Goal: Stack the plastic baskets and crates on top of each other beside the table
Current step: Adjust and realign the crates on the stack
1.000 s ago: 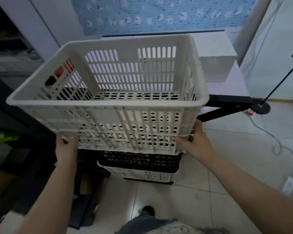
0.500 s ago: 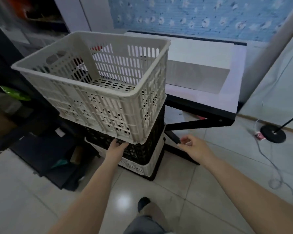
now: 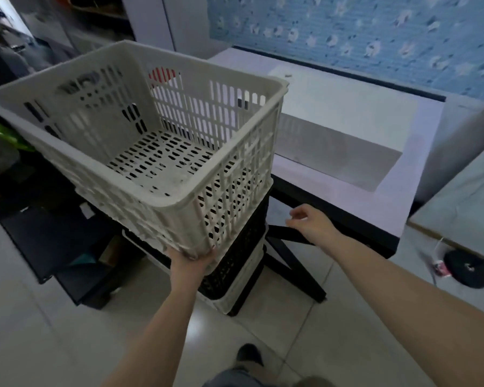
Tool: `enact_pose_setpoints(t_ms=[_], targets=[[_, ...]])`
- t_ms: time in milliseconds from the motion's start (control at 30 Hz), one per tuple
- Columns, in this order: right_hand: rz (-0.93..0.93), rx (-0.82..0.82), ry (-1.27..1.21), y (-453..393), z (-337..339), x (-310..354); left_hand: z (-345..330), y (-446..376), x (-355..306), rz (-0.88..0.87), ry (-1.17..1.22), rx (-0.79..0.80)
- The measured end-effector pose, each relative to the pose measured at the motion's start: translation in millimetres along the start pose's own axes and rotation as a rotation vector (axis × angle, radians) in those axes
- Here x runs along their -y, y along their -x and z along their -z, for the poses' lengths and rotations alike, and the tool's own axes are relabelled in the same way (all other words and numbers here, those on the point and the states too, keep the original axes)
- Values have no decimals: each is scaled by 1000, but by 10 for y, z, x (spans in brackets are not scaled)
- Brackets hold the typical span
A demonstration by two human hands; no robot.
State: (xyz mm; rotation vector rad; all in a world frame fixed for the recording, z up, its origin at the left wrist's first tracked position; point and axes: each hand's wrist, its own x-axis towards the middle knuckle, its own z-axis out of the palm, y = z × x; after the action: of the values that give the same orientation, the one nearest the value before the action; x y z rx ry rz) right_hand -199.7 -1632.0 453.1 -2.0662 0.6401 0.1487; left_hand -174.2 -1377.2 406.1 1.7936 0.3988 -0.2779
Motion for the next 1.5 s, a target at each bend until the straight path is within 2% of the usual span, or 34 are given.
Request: enact_pose_setpoints(t_ms=[333, 567, 700, 833, 1000, 1167, 1300, 1433, 1500], targets=[[94, 214, 98, -956, 308, 112, -219, 29, 40, 97, -102, -198], [40, 338, -13, -1170, 83, -611, -666, 352, 506, 169, -64, -488], [-104, 431, 24, -1247, -143, -1232, -932, 445, 964, 408, -38, -452], [-174, 481, 42, -1486, -508, -1615, -1016, 288, 1402, 481, 11, -417], [-187, 535, 9, -1993, -1102, -2167, -1074, -199, 2070, 440, 43, -430], [-5, 464, 62, -2520, -1775, -2726, -1333, -880, 2964, 371, 133, -457], [183, 447, 223, -2960, -2381, -3156, -1652, -1354, 3669, 272, 186, -457], [200, 416, 265, -3347, -2764, -3471, -1830, -1575, 4097, 162, 177, -561], [198, 424, 149, -3481, -2885, -3539, -1865, -1632, 4222, 144, 184, -589]])
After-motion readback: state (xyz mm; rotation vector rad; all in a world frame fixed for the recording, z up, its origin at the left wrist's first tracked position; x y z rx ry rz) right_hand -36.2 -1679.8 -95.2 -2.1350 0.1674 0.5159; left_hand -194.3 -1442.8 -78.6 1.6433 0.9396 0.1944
